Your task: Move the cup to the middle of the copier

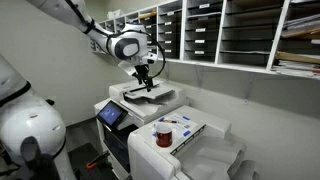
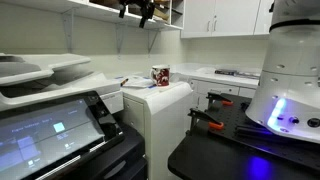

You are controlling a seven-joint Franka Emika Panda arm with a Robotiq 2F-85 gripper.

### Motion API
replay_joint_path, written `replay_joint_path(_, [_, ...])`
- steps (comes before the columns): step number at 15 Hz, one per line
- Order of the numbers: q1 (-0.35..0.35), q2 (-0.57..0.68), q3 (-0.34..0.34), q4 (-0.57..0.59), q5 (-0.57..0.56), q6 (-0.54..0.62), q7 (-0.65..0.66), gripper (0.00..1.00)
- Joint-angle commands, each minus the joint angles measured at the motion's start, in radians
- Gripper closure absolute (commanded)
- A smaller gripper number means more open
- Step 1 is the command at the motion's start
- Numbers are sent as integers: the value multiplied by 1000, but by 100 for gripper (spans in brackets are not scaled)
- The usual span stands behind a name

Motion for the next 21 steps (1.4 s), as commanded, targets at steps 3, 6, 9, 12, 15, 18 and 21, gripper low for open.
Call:
replay_joint_path(3, [-4, 0, 3, 1, 1, -2, -1, 0])
replay_joint_path(6, [-51, 34, 25, 6, -92, -22, 56, 0])
replay_joint_path(9, [-106, 102, 21, -5, -194, 3, 113, 0])
replay_joint_path(12, [-145, 216, 7, -6, -256, 48, 154, 0])
replay_joint_path(15, [-156, 324, -7, 22, -286, 77, 240, 0])
replay_joint_path(18, [-150, 396, -28, 53, -340, 103, 385, 0])
replay_joint_path(21, [-138, 440, -61, 94, -397, 78, 485, 0])
